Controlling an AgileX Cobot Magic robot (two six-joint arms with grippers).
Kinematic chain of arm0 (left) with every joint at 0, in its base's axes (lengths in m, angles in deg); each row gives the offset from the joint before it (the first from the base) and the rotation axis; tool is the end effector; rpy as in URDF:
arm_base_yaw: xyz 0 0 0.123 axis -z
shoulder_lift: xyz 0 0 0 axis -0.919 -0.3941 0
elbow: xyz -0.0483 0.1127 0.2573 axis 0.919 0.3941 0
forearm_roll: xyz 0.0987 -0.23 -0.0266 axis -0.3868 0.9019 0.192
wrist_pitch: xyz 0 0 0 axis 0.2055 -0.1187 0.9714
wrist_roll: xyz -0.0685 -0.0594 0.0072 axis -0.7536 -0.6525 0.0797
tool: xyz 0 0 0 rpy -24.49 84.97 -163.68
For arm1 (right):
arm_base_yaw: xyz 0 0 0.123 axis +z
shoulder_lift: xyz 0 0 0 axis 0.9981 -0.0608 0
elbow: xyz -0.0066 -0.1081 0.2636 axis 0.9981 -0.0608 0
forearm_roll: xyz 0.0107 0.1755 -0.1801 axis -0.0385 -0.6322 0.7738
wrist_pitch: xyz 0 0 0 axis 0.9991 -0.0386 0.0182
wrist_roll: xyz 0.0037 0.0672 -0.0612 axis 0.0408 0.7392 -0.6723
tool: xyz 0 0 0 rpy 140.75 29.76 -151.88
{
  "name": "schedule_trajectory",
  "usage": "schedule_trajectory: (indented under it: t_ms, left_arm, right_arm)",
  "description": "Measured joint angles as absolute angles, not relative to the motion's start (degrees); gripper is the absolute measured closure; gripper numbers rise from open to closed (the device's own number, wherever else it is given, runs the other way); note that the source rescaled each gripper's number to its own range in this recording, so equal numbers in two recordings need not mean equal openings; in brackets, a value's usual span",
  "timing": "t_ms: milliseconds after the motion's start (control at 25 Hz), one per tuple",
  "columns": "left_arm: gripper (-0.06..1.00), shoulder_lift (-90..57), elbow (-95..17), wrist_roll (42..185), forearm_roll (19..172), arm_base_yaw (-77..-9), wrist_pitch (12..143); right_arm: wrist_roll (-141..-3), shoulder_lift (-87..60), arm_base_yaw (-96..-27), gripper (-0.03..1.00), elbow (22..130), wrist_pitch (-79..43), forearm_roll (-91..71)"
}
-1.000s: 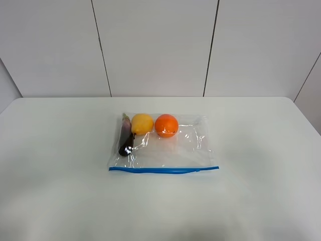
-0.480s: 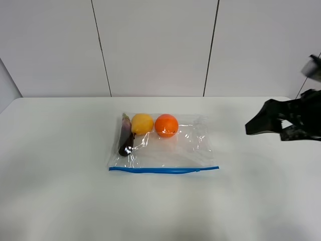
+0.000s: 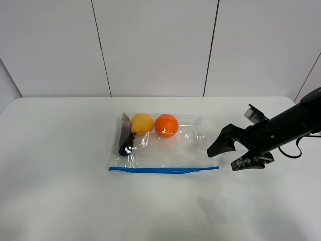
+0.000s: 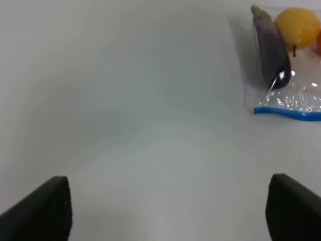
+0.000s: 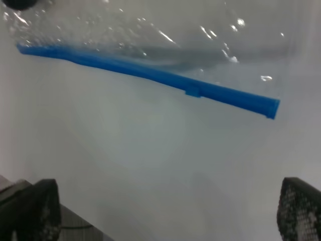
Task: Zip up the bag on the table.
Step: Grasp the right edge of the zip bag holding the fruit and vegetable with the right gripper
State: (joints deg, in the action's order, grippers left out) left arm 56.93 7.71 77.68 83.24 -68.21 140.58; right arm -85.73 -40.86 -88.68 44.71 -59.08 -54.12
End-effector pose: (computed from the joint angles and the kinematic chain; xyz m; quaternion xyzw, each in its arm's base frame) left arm -0.0192 -0.0025 0.2889 -0.0200 0.8604 -0.0123 0.5091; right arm 0.2881 0.0449 0.1540 0.0251 0.9444 0.3239 0.0515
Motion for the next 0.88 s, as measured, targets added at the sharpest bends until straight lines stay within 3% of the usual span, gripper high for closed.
schedule_trajectory:
  t_ms: [320,880]
  left_arm:
    - [0.02,56.93,7.71,77.68,83.24,-68.21,140.58]
    - [0.02,56.93,7.71,77.68,83.24,-68.21,140.58]
  right_arm:
    - [-93.30,-50.84,-89.40,0.04,47.29,-59.27,-59.56]
    - [-92.35,-60.77,-89.40,0.04,55.32,-62.08,-63.01]
